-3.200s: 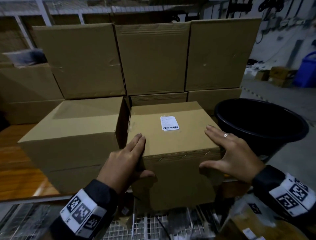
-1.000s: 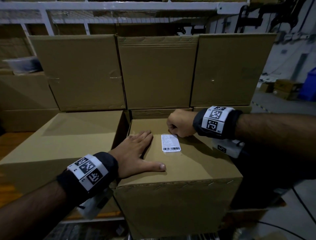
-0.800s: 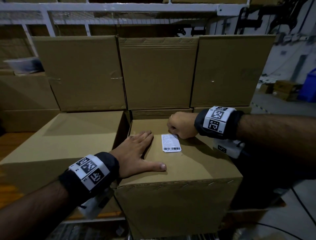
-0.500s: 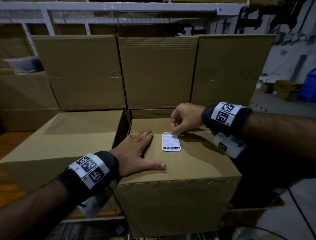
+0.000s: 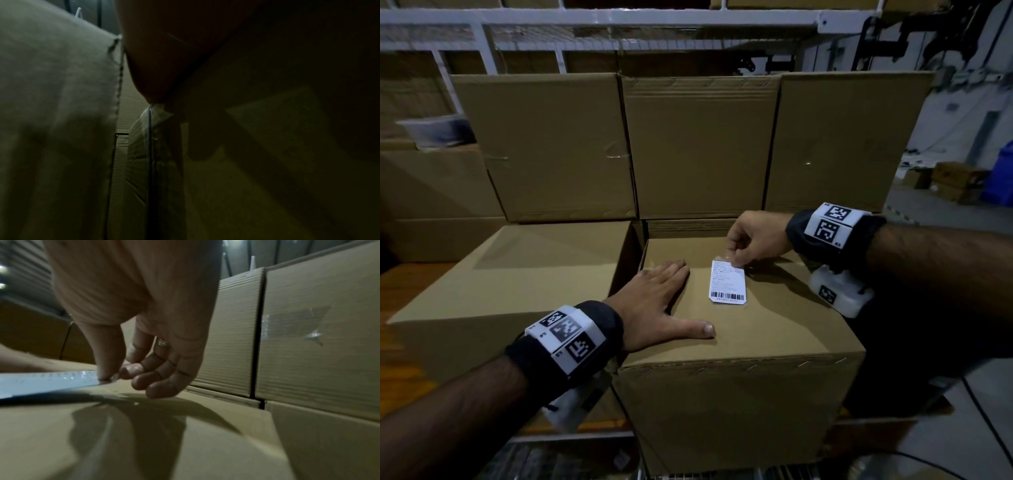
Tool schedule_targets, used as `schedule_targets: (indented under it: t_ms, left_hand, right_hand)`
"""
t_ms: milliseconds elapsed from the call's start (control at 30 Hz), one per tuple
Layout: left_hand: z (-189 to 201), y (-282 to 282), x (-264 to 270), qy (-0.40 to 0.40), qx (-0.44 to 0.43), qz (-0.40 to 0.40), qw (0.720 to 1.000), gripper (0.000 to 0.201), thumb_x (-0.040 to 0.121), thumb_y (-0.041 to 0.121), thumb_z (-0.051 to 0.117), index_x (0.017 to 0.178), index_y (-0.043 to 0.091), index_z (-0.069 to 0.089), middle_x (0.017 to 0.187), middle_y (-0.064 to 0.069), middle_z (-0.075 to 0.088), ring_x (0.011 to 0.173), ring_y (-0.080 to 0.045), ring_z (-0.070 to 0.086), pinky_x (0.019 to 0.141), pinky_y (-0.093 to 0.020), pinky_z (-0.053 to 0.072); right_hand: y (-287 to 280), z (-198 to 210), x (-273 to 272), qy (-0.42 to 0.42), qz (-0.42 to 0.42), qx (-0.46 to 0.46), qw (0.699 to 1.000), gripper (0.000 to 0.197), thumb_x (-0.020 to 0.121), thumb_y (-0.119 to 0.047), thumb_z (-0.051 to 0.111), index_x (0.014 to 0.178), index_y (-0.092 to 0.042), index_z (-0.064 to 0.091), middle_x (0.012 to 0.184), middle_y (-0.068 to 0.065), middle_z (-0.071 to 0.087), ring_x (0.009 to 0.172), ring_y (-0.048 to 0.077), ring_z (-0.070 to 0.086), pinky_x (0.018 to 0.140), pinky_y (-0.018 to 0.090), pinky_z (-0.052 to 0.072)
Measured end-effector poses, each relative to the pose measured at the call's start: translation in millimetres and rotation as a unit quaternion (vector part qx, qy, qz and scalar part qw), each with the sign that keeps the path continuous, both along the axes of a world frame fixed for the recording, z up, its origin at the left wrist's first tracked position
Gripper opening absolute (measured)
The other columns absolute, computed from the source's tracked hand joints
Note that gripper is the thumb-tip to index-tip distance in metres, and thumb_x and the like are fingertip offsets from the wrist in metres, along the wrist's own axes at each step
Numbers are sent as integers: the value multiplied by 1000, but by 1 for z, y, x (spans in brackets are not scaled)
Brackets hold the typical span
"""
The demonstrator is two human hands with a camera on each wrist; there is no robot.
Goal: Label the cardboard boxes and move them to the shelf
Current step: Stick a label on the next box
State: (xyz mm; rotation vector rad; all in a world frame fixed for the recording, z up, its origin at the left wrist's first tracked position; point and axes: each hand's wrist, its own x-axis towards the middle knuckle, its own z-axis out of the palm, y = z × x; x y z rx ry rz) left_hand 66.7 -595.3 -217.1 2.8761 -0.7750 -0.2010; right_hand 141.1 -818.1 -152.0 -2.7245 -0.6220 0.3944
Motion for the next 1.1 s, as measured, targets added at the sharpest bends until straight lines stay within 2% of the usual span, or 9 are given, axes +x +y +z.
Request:
schedule_targets:
  t_ms: [100, 200, 300, 400, 533, 733, 900, 1100]
  left_hand:
    - [-1, 0, 0, 1, 3, 2, 1000, 141, 40, 104, 12, 153, 21, -1, 161, 4, -3, 146, -10, -2, 118, -31, -2]
    - [0, 0, 0, 3, 6, 3, 1000, 141, 40, 103, 12, 153, 21, -2, 160, 5, -4, 146, -9, -2, 117, -30, -3]
    - [2, -1, 0, 13, 5, 4, 1000, 143, 38, 104, 12, 153, 20, -2, 160, 4, -4, 146, -9, -2, 118, -31, -2]
    - [3, -1, -1, 13, 9, 4, 1000, 144, 38, 104, 11, 153, 19, -2, 161, 3, -4, 146, -9, -1, 118, -30, -1]
    - [6, -2, -3, 19, 13, 4, 1000, 145, 37, 104, 10, 153, 19, -3, 161, 3, -6, 146, -10, -1, 115, -28, -2]
    - [7, -2, -4, 18, 18, 3, 1000, 145, 36, 104, 9, 153, 19, -3, 161, 2, -5, 146, -11, -1, 116, -30, -1]
    - [8, -4, -7, 7, 32, 5, 999, 145, 36, 104, 7, 153, 17, -3, 161, 1, -5, 146, -11, 0, 114, -27, -3]
    - [13, -6, -10, 10, 37, 16, 999, 143, 39, 102, 12, 153, 18, -2, 161, 1, -3, 146, -12, 1, 110, -23, -4]
  right_hand:
    - [-2, 0, -1, 28, -13, 38, 999, 5, 89, -18, 66, 89, -13, 68, 87, 5, 70, 74, 13, 63, 63, 23, 53]
    - [-2, 2, -3, 66, -32, 78, 994, 14, 87, -18, 69, 93, -6, 66, 88, 10, 72, 69, 14, 62, 60, 24, 53]
    - [0, 2, -9, 120, -53, 126, 983, 20, 82, -12, 74, 97, -5, 63, 83, 9, 72, 65, 13, 64, 55, 23, 53]
    - [2, 2, -14, 119, -59, 149, 980, 24, 80, -7, 75, 98, -4, 61, 83, 12, 72, 62, 15, 64, 52, 22, 53]
    - [0, 8, -19, 95, -47, 160, 981, 23, 80, -6, 74, 98, -3, 61, 85, 17, 72, 65, 17, 64, 54, 23, 53]
    - [-3, 14, -35, 63, -16, 188, 980, 22, 79, -4, 74, 96, -1, 59, 88, 17, 72, 71, 20, 67, 56, 22, 55]
    - [-10, 19, -47, 29, -12, 223, 974, 20, 81, -3, 71, 96, -3, 60, 86, 12, 72, 73, 15, 71, 58, 21, 55]
    - [-20, 22, -60, 36, -10, 205, 978, 20, 80, -7, 72, 97, -6, 62, 86, 10, 73, 77, 18, 71, 63, 25, 58]
